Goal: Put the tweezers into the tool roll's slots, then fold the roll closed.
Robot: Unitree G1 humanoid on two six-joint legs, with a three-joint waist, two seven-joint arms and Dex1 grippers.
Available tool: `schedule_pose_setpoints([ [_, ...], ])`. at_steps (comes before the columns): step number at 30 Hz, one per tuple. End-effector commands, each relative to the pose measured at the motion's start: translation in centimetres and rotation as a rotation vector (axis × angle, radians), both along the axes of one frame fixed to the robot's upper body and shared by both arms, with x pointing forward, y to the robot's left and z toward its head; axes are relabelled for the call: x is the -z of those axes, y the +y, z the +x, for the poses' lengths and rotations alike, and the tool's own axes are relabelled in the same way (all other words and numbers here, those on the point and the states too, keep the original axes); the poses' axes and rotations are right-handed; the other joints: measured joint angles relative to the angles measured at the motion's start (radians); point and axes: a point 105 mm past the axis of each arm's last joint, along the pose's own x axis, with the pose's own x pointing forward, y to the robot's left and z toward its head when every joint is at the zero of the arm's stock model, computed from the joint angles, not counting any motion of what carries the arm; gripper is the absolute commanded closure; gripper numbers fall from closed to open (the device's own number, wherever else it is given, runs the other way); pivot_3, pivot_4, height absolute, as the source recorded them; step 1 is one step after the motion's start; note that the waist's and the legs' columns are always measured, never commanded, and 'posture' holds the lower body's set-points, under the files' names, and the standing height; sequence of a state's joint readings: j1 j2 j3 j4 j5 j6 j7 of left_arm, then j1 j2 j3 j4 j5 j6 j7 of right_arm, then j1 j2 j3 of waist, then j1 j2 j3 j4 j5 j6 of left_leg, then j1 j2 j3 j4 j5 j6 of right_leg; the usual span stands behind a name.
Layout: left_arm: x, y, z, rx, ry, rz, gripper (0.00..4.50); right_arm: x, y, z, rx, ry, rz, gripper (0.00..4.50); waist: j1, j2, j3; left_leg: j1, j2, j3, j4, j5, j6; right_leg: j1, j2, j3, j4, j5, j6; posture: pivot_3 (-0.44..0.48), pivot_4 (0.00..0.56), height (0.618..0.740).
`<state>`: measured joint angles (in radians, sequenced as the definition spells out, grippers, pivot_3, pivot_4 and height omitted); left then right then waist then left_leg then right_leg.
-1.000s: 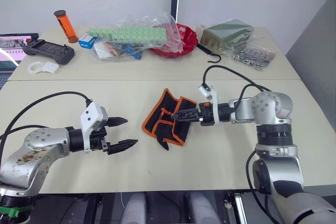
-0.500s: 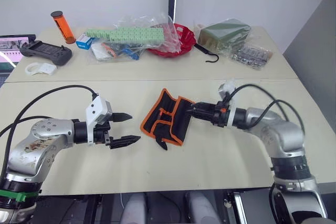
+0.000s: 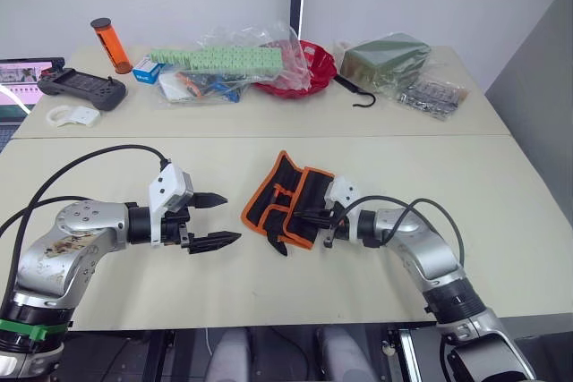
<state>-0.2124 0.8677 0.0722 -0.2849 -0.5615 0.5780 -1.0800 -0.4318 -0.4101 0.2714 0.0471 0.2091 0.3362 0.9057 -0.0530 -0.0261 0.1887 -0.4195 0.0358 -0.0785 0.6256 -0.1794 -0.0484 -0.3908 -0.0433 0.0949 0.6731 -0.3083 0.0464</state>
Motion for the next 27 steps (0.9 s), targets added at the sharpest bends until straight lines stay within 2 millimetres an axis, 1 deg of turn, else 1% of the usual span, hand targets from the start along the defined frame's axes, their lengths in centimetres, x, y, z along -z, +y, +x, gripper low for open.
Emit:
schedule_pose_setpoints([
  [1, -0.6, -0.3, -0.1, 0.011, -0.037, -0.007, 0.00, 3.3, -1.0, -0.3, 0.008, 0.049, -0.137, 4.47, 0.001, 0.000, 0.000, 0.003, 0.000, 0.000, 0.000, 0.000, 0.000, 0.002, 0.000, 0.000, 0.000, 0.000, 0.000, 0.000, 0.150, 0.740],
  [4, -0.7, -0.3, 0.0, 0.004, -0.040, -0.012, 0.00, 4.5, -1.5, -0.7, -0.016, 0.054, -0.212, 4.47, 0.006, 0.000, 0.000, 0.006, 0.000, 0.000, -0.001, 0.000, 0.000, 0.005, 0.000, 0.000, 0.000, 0.000, 0.000, 0.000, 0.150, 0.740],
  [6, -0.6, -0.3, 0.0, 0.001, -0.041, -0.013, 0.00, 4.3, -1.6, -0.3, -0.008, 0.046, -0.222, 4.47, 0.008, -0.002, -0.002, 0.007, 0.000, 0.000, 0.000, 0.000, 0.000, 0.006, 0.000, 0.000, 0.000, 0.000, 0.000, 0.000, 0.150, 0.740],
  [7, -0.6, -0.3, 0.1, 0.000, -0.041, -0.013, 0.00, 3.9, -1.5, -0.1, -0.008, 0.036, -0.205, 4.47, 0.009, -0.003, -0.002, 0.007, 0.000, 0.000, 0.000, 0.000, 0.000, 0.006, 0.000, 0.000, 0.000, 0.000, 0.000, 0.000, 0.150, 0.740],
  [10, -0.5, -0.1, 0.2, -0.012, -0.040, -0.017, 0.00, 1.5, -1.0, 0.0, -0.040, -0.018, -0.120, 4.47, 0.009, -0.004, -0.003, 0.009, 0.000, 0.000, 0.000, 0.000, 0.000, 0.007, 0.000, 0.000, 0.000, 0.000, 0.000, 0.000, 0.150, 0.740],
  [13, -0.6, 0.2, 0.3, -0.033, -0.032, -0.045, 0.00, -2.3, -1.1, -0.1, -0.063, -0.062, 0.017, 4.47, 0.010, -0.004, -0.002, 0.007, 0.000, 0.000, 0.000, 0.000, 0.000, 0.006, 0.000, 0.000, 0.000, 0.000, 0.000, 0.000, 0.150, 0.740],
  [14, -0.6, 0.2, 0.3, -0.038, -0.028, -0.054, 0.00, -3.2, -1.3, -0.2, -0.068, -0.073, 0.039, 4.47, 0.010, -0.003, -0.002, 0.006, 0.000, 0.000, 0.000, 0.000, 0.000, 0.005, 0.000, 0.000, 0.001, 0.000, 0.000, 0.000, 0.150, 0.740],
  [16, -0.6, 0.2, 0.3, -0.054, -0.014, -0.087, 0.00, -4.2, -2.2, -0.4, -0.074, -0.087, 0.046, 4.47, 0.011, -0.003, -0.002, 0.004, 0.000, 0.000, 0.000, 0.000, 0.000, 0.003, 0.000, 0.000, 0.001, 0.000, 0.000, 0.000, 0.150, 0.740],
  [17, -0.5, 0.3, 0.3, -0.059, -0.008, -0.097, 0.00, -4.4, -2.6, -0.5, -0.074, -0.083, 0.044, 4.47, 0.011, -0.003, -0.002, 0.004, 0.000, 0.000, 0.000, 0.000, 0.000, 0.003, 0.000, 0.000, 0.001, 0.000, 0.000, 0.000, 0.150, 0.740],
  [19, -0.5, 0.3, 0.3, -0.071, 0.002, -0.112, 0.00, -4.2, -3.1, -0.8, -0.075, -0.069, 0.027, 4.47, 0.011, -0.003, -0.002, 0.004, 0.000, 0.000, 0.000, 0.000, 0.000, 0.003, 0.000, 0.000, 0.001, 0.000, 0.000, 0.000, 0.150, 0.740],
  [22, -0.4, 0.6, 0.5, -0.113, 0.017, -0.151, 0.00, -2.9, -3.6, -1.1, -0.072, -0.046, -0.018, 4.47, 0.010, -0.003, -0.002, 0.004, 0.000, 0.000, 0.000, 0.000, 0.000, 0.003, 0.000, 0.000, 0.001, 0.000, 0.000, 0.000, 0.150, 0.740],
  [27, 0.0, 0.9, 0.7, -0.164, 0.036, -0.179, 0.00, -1.0, -3.1, -1.0, -0.067, -0.037, -0.075, 4.47, 0.008, -0.003, -0.002, 0.004, 0.000, 0.000, 0.000, 0.000, 0.000, 0.003, 0.000, 0.000, 0.001, 0.000, 0.000, 0.000, 0.150, 0.740],
])
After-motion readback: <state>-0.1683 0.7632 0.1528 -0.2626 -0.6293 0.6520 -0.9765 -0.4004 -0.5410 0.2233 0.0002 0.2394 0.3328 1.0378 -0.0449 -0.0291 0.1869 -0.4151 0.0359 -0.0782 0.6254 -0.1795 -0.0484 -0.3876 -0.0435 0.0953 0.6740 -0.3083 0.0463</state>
